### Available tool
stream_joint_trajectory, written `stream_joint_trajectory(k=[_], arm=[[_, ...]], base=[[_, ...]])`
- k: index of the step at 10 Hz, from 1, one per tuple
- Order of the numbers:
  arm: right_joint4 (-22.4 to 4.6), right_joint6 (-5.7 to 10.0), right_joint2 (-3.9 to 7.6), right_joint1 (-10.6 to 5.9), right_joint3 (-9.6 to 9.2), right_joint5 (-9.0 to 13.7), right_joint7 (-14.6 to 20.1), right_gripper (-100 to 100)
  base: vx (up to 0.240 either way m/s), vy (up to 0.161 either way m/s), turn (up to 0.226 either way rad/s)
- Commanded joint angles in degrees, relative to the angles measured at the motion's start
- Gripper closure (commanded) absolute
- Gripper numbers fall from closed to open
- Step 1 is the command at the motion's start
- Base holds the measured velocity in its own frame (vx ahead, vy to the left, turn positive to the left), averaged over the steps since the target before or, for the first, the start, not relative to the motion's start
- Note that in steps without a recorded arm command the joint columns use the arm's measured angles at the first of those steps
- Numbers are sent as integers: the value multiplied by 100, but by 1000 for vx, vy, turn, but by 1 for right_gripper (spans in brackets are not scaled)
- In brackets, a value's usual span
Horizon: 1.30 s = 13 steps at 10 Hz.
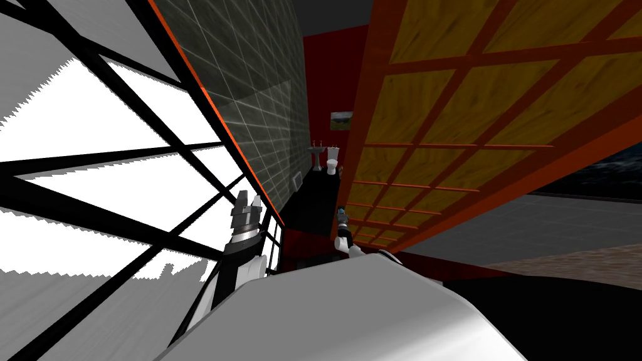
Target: Pull the door open
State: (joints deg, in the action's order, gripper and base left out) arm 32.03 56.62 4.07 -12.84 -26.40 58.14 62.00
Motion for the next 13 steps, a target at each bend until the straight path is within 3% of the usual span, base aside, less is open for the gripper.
stream_joint_trajectory(k=[1, 13], arm=[[-28, -6, 43, 29, 9, 19, -3, 100], [-94, -189, 245, 80, 11, 70, -90, 100]], base=[[-156, -40, 16], [-190, -9, 14]])
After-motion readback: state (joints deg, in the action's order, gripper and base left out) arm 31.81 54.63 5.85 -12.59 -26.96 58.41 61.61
